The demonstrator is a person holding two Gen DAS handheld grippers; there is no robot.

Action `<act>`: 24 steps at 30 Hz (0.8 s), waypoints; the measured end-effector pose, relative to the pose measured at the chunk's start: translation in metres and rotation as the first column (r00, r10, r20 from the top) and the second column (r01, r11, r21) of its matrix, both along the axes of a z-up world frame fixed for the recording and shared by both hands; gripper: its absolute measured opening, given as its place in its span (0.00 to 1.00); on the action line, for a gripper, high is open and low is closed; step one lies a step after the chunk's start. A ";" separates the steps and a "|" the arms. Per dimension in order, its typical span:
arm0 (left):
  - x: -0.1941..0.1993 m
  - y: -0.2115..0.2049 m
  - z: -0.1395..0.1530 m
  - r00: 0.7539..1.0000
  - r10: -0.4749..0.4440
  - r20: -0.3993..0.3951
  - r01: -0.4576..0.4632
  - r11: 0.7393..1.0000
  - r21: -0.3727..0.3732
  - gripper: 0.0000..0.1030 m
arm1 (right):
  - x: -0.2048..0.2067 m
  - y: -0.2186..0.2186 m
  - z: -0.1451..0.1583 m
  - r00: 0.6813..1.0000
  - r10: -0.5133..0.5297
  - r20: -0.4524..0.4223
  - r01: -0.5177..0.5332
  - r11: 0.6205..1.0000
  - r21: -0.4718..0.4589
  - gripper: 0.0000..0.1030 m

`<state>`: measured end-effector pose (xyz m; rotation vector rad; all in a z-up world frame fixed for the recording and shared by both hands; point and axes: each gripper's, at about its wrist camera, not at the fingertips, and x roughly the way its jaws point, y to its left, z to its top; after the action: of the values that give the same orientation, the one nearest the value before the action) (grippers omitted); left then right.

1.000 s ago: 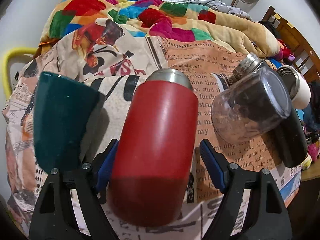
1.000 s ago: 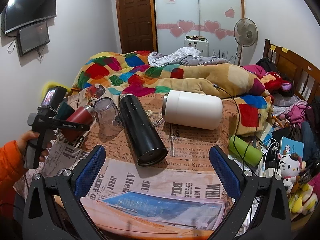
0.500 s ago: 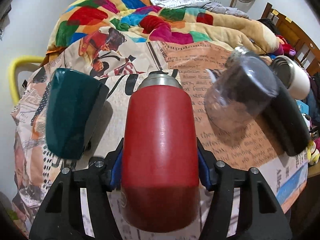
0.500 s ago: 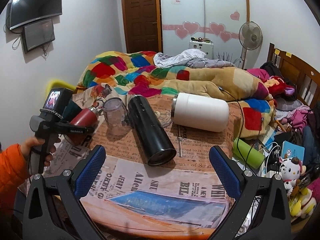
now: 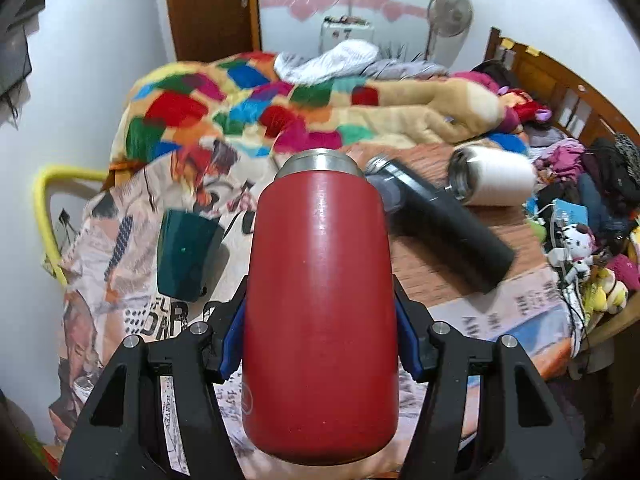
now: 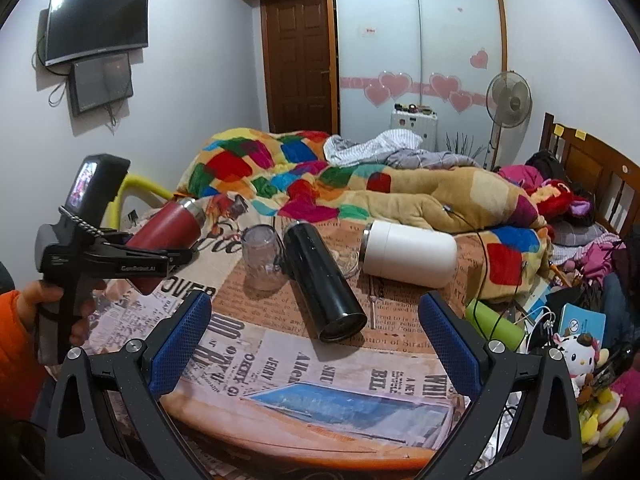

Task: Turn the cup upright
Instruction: 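Lift the red bottle with the left gripper and carry it across the sheet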

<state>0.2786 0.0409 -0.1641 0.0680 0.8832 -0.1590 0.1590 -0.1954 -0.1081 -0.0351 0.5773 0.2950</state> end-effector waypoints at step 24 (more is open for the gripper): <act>-0.046 -0.119 -0.045 0.975 -0.207 -0.075 0.204 0.978 -0.045 0.59 | -0.013 -0.036 -0.010 1.000 -0.029 -0.006 0.030 0.999 0.029 1.00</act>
<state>0.2325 -0.0782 -0.2086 0.1192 0.9520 -0.3735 0.1461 -0.2316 -0.1178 0.0025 0.5787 0.2749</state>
